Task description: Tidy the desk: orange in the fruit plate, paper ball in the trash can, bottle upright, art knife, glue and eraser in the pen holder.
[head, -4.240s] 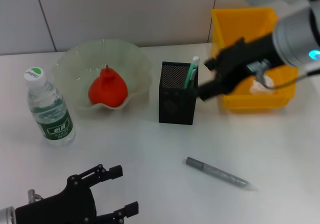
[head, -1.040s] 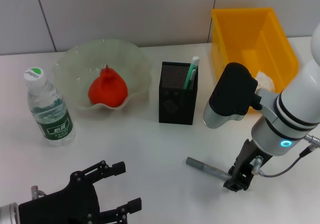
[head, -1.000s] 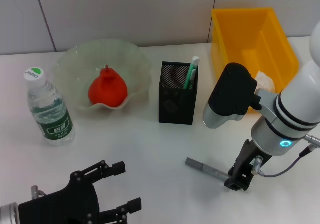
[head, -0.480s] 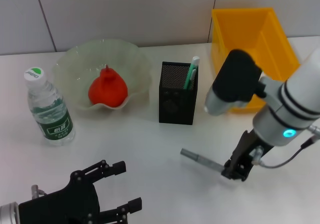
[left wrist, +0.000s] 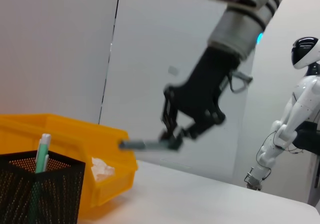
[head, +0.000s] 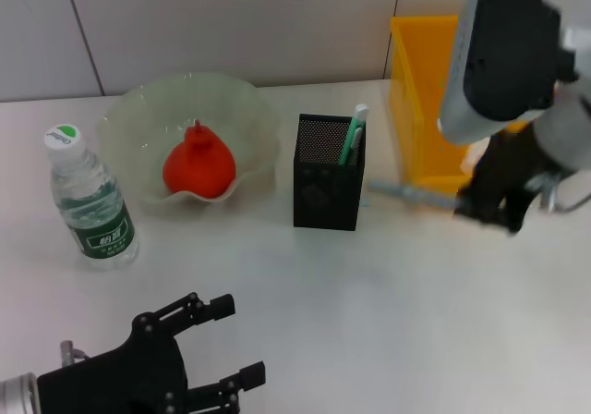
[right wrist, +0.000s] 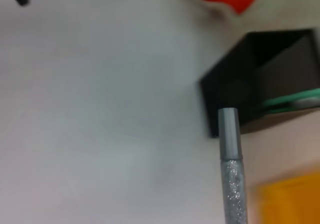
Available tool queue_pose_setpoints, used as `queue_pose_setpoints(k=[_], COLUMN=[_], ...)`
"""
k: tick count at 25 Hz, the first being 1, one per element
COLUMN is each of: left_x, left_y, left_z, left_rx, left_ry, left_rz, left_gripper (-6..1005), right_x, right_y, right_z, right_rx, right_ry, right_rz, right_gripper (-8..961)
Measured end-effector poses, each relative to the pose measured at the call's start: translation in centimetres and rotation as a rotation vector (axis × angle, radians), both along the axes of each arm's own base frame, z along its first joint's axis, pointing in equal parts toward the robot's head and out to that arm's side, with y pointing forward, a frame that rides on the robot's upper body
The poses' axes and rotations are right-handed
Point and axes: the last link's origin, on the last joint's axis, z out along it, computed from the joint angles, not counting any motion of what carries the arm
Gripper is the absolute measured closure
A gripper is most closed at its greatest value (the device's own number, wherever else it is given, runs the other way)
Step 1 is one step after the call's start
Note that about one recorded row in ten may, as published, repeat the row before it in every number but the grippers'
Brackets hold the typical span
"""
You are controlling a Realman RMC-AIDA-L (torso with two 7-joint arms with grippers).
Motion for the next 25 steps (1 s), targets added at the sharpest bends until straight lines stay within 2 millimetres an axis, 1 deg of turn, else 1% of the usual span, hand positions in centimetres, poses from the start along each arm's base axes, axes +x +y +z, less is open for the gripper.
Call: queue_pose_setpoints(k=[1, 2, 5, 6, 7, 10, 11, 12, 16, 19, 22, 25], left_x=[0.2, 0.2, 0.3, 0.4, 0.4, 0.5, 0.5, 0.5, 0.6, 0.5, 0.5, 0.4], left_y=[0.0, 0.0, 0.1, 0.2, 0.2, 0.3, 0.4, 0.4, 0.4, 0.5, 0.6, 0.5], left_z=[-0.2, -0.2, -0.3, -0.3, -0.3, -0.2, -0.2, -0.2, -0.2, -0.1, 0.0, 0.0], left_rx=[0.002, 0.002, 0.003, 0.005, 0.007, 0.012, 0.015, 0.015, 0.015, 0.021, 0.026, 0.026], left_ry=[-0.004, -0.004, -0.006, -0.007, -0.007, -0.011, -0.013, -0.013, -0.013, -0.016, -0.019, -0.017], left_rz=[-0.003, -0.003, -0.003, -0.003, -0.003, -0.003, -0.004, -0.005, -0.005, -0.002, 0.0, 0.003], left_gripper=[152, 152, 152, 152, 152, 152, 152, 152, 152, 152, 152, 152], right_x=[-0.9, -0.9, -1.9, -2.6, -2.6, -3.3, -3.5, -3.5, -4.1, -4.4, -4.8, -5.0], right_y=[0.2, 0.2, 0.5, 0.7, 0.7, 0.9, 1.1, 1.1, 1.3, 1.3, 1.8, 2.0], right_z=[0.9, 0.9, 1.6, 1.7, 1.7, 1.2, 0.8, 0.8, -0.2, -0.7, -1.7, -2.0], right_rx=[0.04, 0.04, 0.104, 0.13, 0.13, 0.142, 0.156, 0.156, 0.155, 0.151, 0.121, 0.122], right_ry=[-0.056, -0.056, -0.145, -0.203, -0.203, -0.298, -0.362, -0.362, -0.466, -0.5, -0.559, -0.59], right_rz=[0.073, 0.073, 0.176, 0.249, 0.249, 0.346, 0.41, 0.41, 0.551, 0.591, 0.645, 0.672], right_gripper=[816, 817, 818, 818, 818, 818, 818, 818, 817, 817, 818, 820])
